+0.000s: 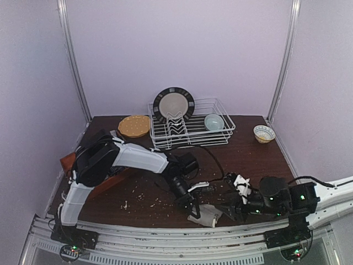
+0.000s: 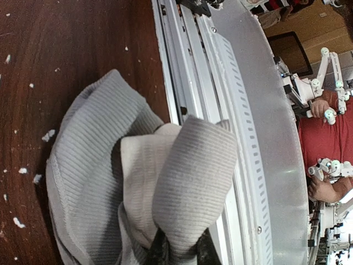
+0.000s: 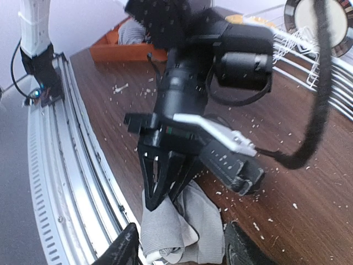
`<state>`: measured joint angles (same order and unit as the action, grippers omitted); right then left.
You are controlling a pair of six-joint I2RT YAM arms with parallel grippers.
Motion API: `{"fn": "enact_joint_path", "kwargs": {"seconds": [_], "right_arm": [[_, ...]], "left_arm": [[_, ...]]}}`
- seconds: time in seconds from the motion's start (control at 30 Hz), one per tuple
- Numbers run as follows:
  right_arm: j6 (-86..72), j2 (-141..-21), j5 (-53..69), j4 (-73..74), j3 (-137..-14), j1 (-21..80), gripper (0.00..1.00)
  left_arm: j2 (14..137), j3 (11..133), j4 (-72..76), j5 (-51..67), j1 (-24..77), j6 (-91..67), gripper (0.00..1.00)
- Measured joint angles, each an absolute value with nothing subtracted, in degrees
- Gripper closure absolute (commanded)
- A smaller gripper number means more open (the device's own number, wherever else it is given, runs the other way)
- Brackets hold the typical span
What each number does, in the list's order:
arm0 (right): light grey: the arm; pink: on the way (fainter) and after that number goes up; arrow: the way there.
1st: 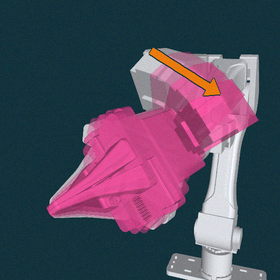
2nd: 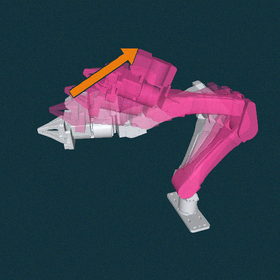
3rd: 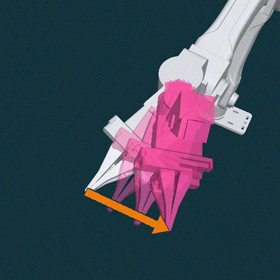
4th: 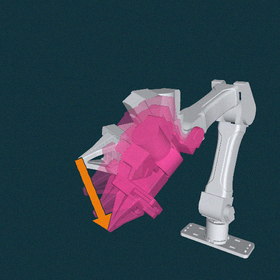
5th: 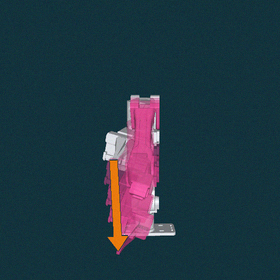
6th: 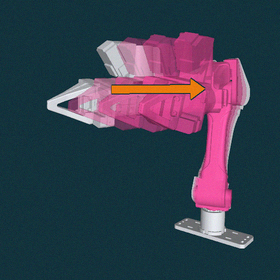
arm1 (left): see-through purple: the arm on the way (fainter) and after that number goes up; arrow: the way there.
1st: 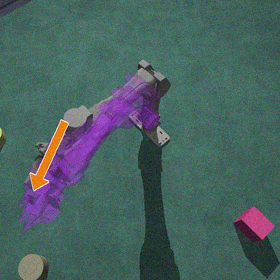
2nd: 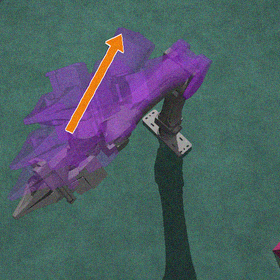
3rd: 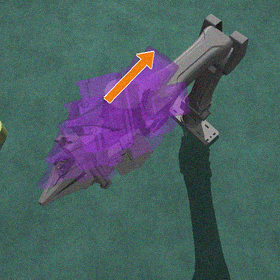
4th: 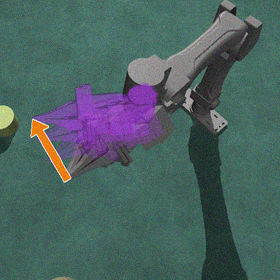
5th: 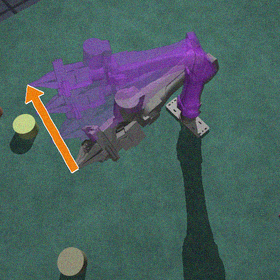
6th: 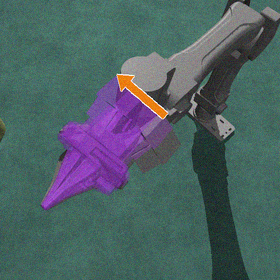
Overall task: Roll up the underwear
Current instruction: Roll the underwear at the center of the board.
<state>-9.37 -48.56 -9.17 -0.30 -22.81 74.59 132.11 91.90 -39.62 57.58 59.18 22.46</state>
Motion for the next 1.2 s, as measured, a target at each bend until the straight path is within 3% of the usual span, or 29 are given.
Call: {"fn": "enact_joint_path", "kwargs": {"seconds": [0.17, 0.27, 0.63, 1.2], "right_arm": [[-10.98, -36.21, -12.97, 2.85, -21.78, 74.7, 0.49], [-10.52, -34.96, -12.45, 5.17, -22.31, 74.83, 0.51], [-6.9, -60.9, -8.51, 6.42, -27.62, 81.34, 0.49], [-7.18, -78.98, -10.2, 4.08, -34.15, 81.38, 0.48]], "left_arm": [[132.2, 91.74, -39.44, 57.91, 59.07, 22.41, 1.0], [132.31, 91.64, -39.24, 58.39, 58.92, 22.33, 1.0], [134.02, 94.19, -42.24, 59.22, 58.33, 21.32, 1.0], [135.57, 97.01, -45.8, 59.05, 58.26, 20.69, 1.0]]}}
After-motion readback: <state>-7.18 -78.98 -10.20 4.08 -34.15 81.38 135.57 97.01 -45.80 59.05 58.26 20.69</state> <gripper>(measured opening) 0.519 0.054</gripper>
